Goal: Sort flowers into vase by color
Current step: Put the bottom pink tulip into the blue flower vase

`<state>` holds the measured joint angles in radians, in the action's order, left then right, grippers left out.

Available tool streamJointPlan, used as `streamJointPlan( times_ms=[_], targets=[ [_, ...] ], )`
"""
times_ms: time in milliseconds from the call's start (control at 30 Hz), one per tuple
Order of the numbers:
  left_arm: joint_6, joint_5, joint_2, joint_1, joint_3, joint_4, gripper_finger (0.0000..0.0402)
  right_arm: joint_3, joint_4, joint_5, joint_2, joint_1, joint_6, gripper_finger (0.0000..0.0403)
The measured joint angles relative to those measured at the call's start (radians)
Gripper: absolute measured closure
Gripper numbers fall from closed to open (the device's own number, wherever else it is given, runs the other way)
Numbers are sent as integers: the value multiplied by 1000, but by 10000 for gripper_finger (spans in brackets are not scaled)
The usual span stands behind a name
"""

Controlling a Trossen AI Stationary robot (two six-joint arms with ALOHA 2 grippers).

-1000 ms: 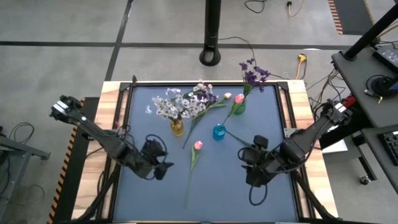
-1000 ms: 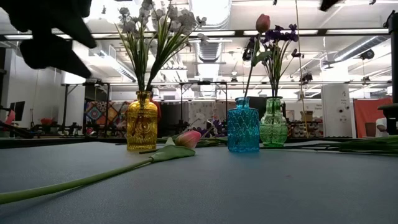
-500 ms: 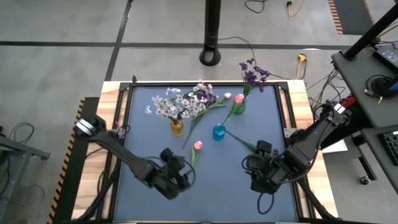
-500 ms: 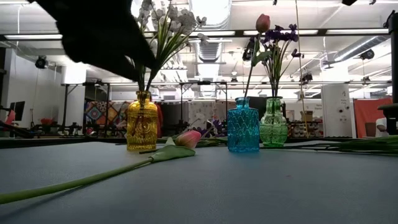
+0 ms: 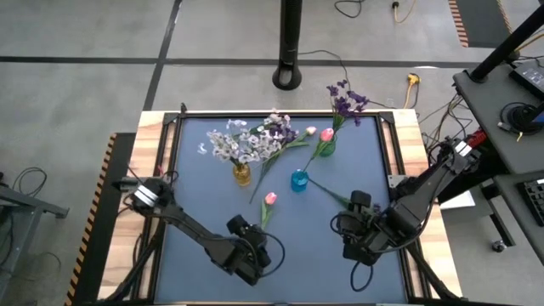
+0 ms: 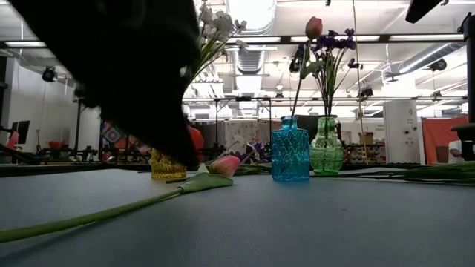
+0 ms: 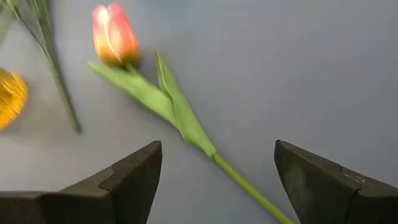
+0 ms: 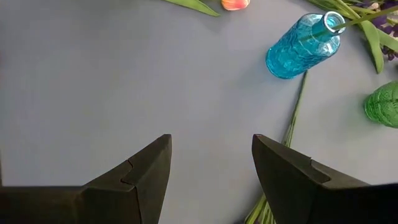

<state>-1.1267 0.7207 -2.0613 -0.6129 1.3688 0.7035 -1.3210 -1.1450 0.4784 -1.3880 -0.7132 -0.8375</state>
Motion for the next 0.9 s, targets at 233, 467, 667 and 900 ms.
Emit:
streamJointPlan(
  times_ms=[233, 467, 667, 900],
  targets=[
    [-79, -37, -70, -1, 7, -2, 164, 4, 5, 21, -1, 0, 0, 186],
    [-159, -59, -80, -7, 9, 66, 258, 4, 6, 21, -1, 0, 0, 186],
    [-186, -69, -80, -12, 7, 105, 343, 7, 7, 21, -1, 0, 0, 186],
    [-120, -90, -68, -11, 14, 147, 397, 7, 7, 21, -1, 0, 0, 186]
  ],
)
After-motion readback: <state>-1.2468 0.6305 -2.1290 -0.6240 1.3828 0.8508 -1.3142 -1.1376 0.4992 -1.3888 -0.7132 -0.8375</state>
